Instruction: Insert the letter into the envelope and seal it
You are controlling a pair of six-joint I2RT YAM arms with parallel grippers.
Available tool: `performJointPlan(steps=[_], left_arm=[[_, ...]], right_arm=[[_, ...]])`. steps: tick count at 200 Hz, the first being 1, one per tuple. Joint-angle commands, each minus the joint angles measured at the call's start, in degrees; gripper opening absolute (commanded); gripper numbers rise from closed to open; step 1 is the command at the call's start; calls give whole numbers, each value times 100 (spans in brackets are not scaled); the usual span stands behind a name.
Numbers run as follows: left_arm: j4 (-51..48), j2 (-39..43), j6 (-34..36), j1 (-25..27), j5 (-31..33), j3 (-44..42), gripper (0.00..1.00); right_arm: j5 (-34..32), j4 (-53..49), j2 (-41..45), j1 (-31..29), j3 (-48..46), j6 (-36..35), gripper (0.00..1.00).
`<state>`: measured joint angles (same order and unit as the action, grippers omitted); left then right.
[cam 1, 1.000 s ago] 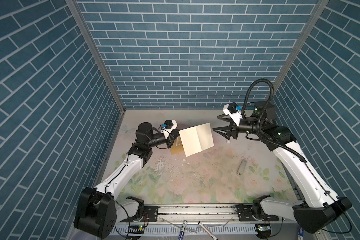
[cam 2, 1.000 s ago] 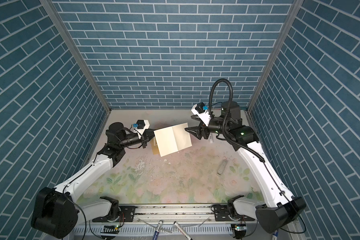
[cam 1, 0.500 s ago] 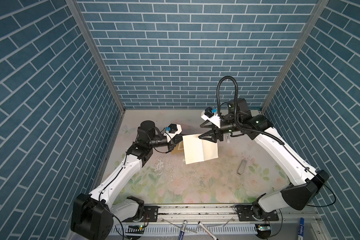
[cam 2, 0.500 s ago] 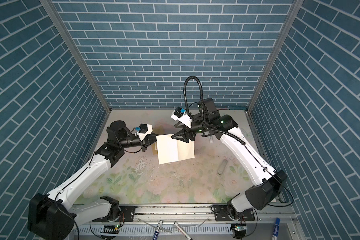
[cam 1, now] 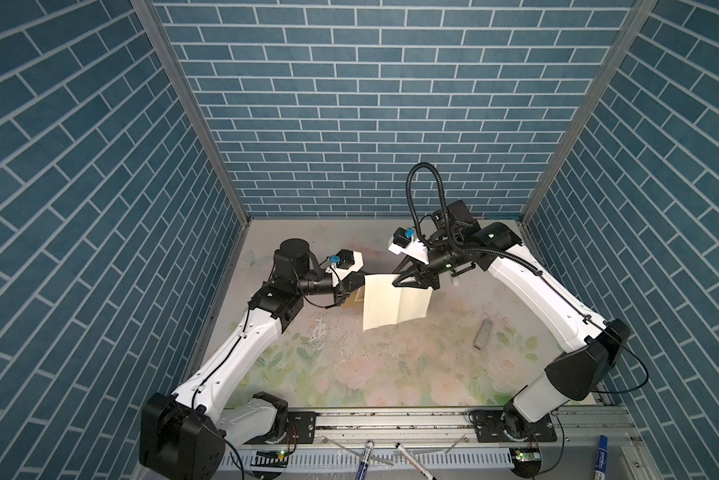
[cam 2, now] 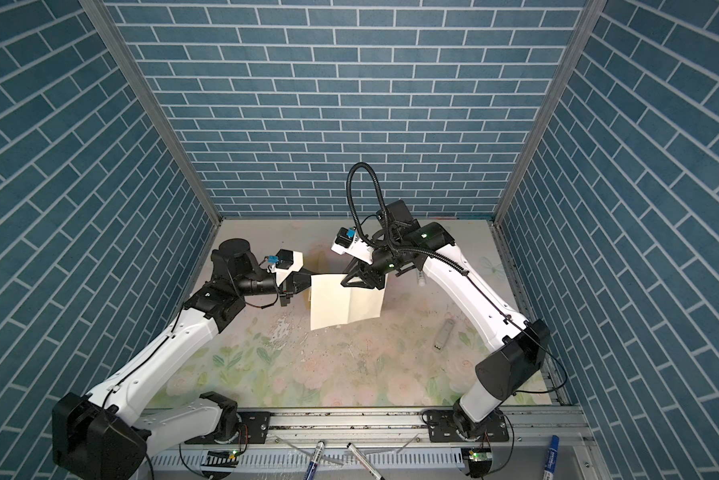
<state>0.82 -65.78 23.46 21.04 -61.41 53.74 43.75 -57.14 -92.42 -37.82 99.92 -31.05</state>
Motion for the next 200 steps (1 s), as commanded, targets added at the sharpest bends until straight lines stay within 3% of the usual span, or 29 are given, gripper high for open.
performJointPlan(steps=[1, 40, 160, 188, 200], left_arm=[[-375, 69, 192, 31, -159, 179, 0], [-516, 61, 204, 33, -214, 234, 0], [-925, 160, 440, 28, 6, 282, 6], [-1007, 203, 502, 26, 89, 286, 18], [-1159, 260, 624, 26, 180, 295, 31]], right_arm=[[143, -393, -51, -54, 303, -362, 31], [99, -412, -73, -72, 260, -380, 17], [-166, 70, 270, -75, -216, -490, 0], [-318, 105, 329, -76, -306, -557, 0], [-451, 131, 390, -79, -378, -635, 0]])
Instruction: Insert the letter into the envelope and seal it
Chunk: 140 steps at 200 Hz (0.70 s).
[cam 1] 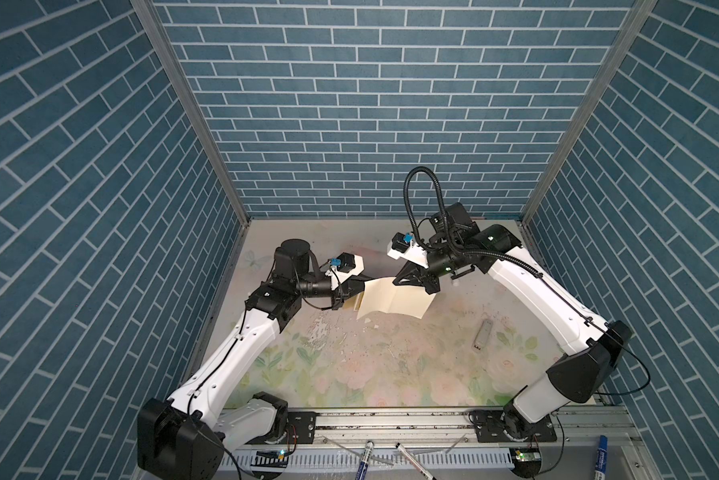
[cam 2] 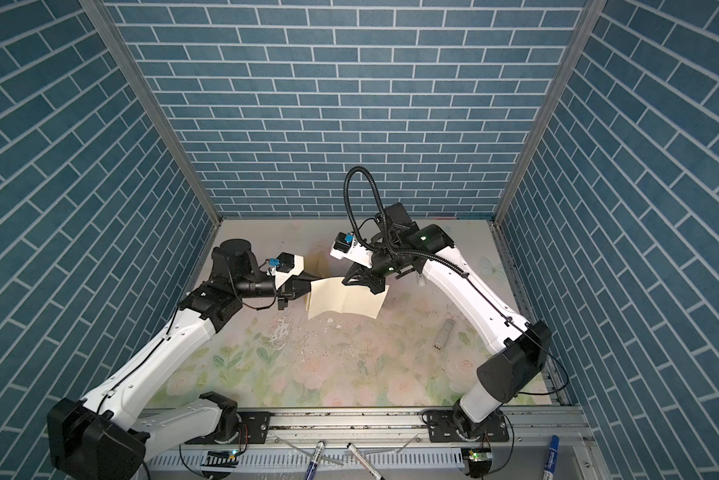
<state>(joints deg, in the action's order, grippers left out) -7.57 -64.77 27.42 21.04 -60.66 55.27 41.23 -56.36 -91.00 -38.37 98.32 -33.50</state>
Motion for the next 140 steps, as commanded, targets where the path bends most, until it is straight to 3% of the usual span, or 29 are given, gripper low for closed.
performJointPlan(steps=[1, 26, 59, 90, 140], left_arm=[[-326, 163, 242, 29, 116, 142, 32], [-844, 362, 528, 24, 526, 159, 64], [-1797, 824, 994, 30, 957, 173, 84], [-1711, 1141, 973, 29, 1000, 46, 91], [-770, 868, 506, 43, 902, 26, 92]], right_arm=[[-210, 58, 253, -19, -222, -397, 0], [-750, 237, 469, -14, -489, -550, 0], [-1317, 493, 780, 0, -846, -648, 0], [-1267, 559, 768, -17, -929, -746, 0], [-1166, 915, 790, -317, -1131, -1053, 0]])
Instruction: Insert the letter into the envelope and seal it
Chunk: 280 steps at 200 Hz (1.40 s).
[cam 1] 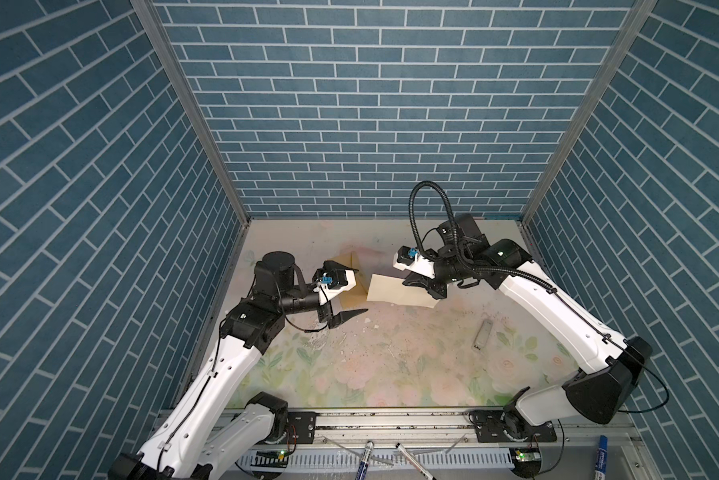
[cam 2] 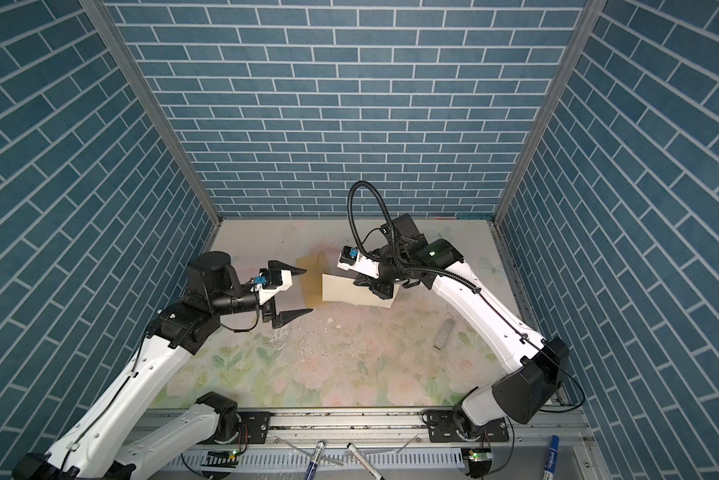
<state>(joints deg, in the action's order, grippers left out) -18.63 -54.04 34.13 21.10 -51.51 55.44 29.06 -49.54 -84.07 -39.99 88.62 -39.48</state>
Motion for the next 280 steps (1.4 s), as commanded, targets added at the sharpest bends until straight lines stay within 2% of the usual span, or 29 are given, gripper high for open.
performJointPlan(steps=[1, 32, 73, 127, 185, 200, 272, 280], left_arm=[[326, -218, -168, 35, -15, 14, 92], [220, -533, -170, 135, -216, 102, 85], [176, -856, -143, 314, -270, 191, 67], [55, -1165, -152, 478, -259, 230, 37], [109, -1123, -152, 531, -246, 130, 5], [153, -1099, -156, 539, -253, 78, 0], [261, -990, -169, 568, -299, -91, 0], [266, -976, -170, 562, -308, -101, 0]], right_arm=[[54, 233, 99, -161, -169, -459, 0], [56, 408, 148, -316, -297, -533, 0], [56, 594, 205, -421, -497, -569, 0], [30, 851, 378, -439, -782, -429, 0], [-5, 902, 383, -440, -864, -324, 0], [-13, 939, 376, -442, -894, -290, 0], [-128, 1067, 398, -433, -979, -101, 0], [-136, 1086, 409, -440, -993, -51, 3]])
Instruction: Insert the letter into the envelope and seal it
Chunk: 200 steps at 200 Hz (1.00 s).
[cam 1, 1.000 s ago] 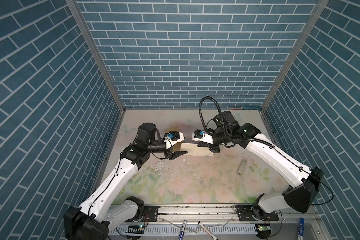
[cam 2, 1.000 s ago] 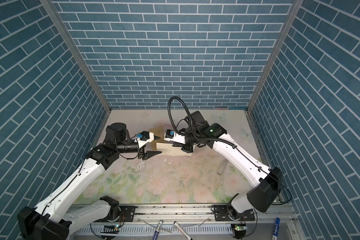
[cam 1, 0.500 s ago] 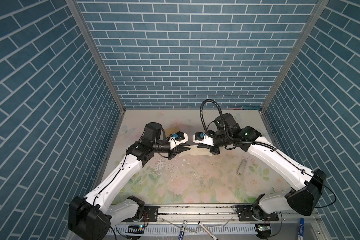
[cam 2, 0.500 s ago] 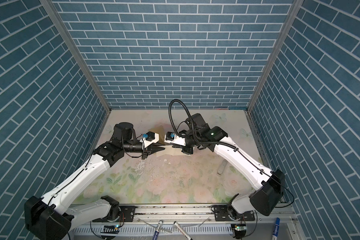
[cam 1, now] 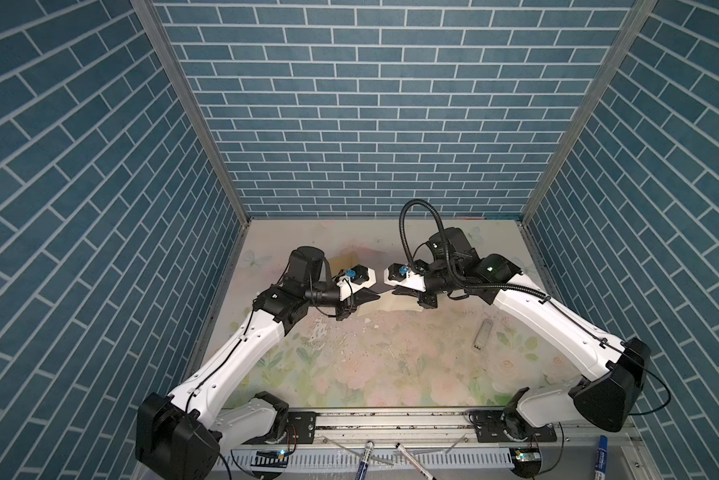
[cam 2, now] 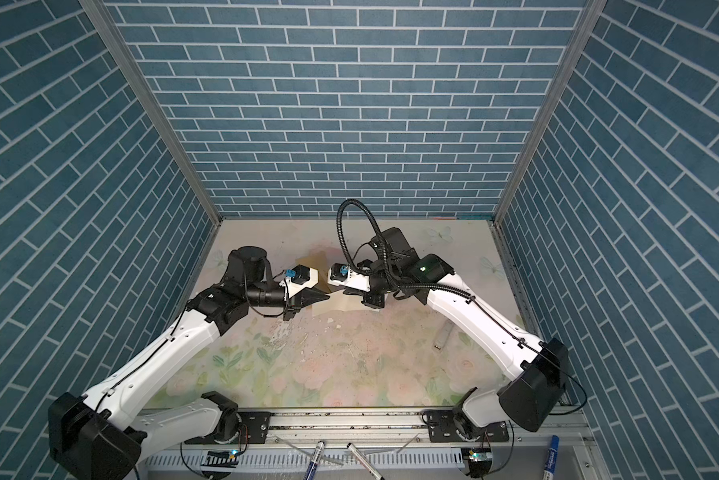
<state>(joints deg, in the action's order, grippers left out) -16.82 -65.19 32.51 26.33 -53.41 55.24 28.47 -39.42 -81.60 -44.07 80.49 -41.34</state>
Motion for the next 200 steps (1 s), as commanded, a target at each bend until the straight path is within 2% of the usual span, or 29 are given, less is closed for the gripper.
performJointPlan(steps=[1, 106, 200], left_arm=[[88, 143, -8, 39, -117, -83, 0], [99, 322, -26, 45, -113, -111, 0], [207, 460, -165, 49, -126, -207, 0]], right_arm=[[-78, 74, 162, -31, -181, 140, 4], [-333, 109, 519, 151, -444, 676, 36], [-289, 116, 891, 438, -673, 928, 55]])
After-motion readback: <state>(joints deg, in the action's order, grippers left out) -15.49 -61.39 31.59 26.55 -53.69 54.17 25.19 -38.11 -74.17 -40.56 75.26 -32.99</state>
